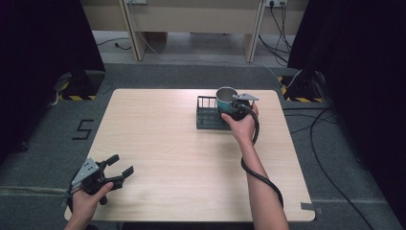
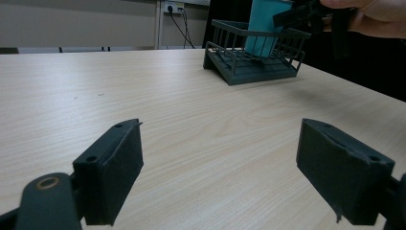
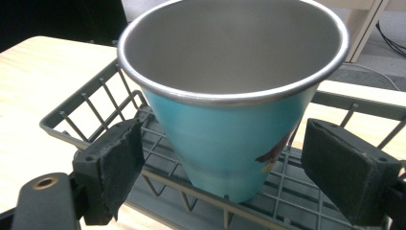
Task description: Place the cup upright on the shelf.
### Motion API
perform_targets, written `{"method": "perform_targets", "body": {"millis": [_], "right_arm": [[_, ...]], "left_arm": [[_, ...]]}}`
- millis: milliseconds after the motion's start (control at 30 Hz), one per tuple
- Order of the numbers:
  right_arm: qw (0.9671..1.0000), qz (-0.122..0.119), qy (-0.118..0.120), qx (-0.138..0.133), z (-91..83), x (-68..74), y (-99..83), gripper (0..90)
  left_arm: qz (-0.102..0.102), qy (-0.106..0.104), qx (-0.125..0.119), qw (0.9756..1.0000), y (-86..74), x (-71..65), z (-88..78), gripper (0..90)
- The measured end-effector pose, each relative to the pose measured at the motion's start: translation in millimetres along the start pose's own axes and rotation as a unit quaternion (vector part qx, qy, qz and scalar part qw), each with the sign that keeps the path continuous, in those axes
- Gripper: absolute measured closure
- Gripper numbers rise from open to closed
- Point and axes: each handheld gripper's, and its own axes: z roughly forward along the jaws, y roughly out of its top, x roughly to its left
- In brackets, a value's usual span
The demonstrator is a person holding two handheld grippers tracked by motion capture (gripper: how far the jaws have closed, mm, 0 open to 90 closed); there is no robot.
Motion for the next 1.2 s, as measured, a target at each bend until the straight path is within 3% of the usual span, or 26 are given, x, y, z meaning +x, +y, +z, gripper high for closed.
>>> {"method": "perform_targets", "body": {"millis": [700, 1200], "right_arm": [[0.9999, -0.012, 0.005, -0.002, -31.1, 4.2, -5.1, 15.5], [0.9996, -0.019, 0.010, -0.018, -57.1, 4.1, -14.3, 15.7]], "left_arm": [[0.000, 0.002, -0.001, 1.0000, -0.3, 0.1, 0.3, 15.5], [0.001, 0.002, 0.000, 1.0000, -0.6, -0.2, 0.8, 15.5]]}}
